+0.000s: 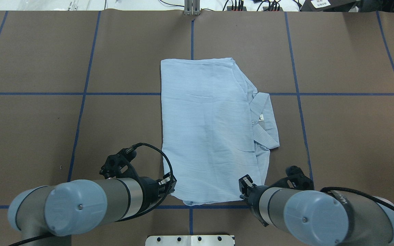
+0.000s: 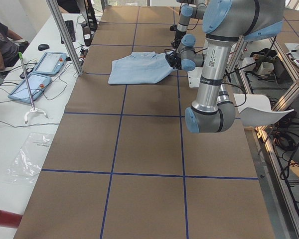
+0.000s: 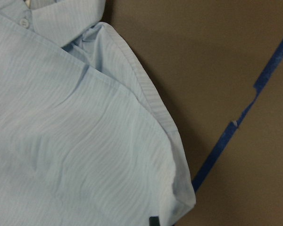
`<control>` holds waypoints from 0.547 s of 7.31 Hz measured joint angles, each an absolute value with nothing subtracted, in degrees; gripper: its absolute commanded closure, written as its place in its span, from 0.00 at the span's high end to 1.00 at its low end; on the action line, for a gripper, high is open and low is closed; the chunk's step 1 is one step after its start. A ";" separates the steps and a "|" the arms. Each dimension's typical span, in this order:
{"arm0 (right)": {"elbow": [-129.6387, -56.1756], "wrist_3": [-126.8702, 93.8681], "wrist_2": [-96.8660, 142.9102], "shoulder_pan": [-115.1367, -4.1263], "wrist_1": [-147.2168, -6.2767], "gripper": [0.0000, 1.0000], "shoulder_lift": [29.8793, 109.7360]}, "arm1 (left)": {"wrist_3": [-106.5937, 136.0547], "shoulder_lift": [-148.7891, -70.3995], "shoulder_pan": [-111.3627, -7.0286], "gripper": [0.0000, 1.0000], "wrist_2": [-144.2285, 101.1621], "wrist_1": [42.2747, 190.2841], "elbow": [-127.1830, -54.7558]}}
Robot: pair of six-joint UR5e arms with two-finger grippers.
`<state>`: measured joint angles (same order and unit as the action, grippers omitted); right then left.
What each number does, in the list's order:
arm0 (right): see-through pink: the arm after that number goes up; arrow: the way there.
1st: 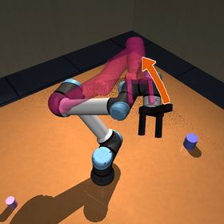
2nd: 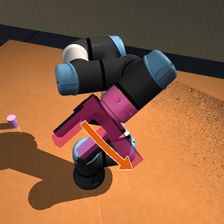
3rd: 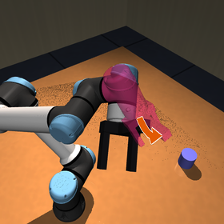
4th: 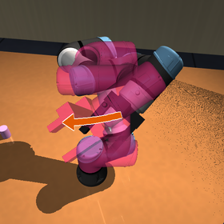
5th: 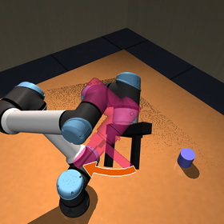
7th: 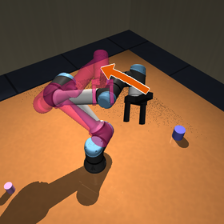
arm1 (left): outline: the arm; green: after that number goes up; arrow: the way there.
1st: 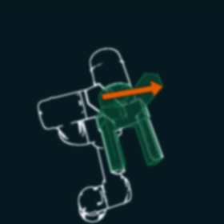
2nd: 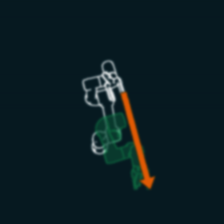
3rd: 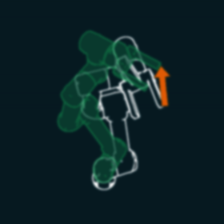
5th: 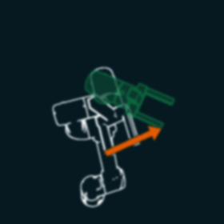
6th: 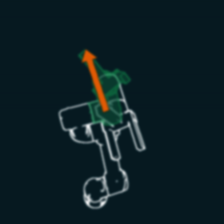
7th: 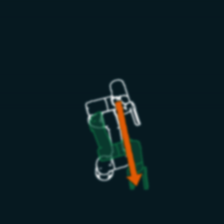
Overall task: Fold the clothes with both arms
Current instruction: 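Lift the near edge with both grippers and fold it over to the far edge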
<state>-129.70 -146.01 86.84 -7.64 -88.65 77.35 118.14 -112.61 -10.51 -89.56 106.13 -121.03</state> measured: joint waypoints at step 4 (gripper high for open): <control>-129.29 -141.16 100.97 -24.01 -93.75 0.00 70.17 | 117.97 -114.87 -20.69 0.00 -95.33 102.13 -126.25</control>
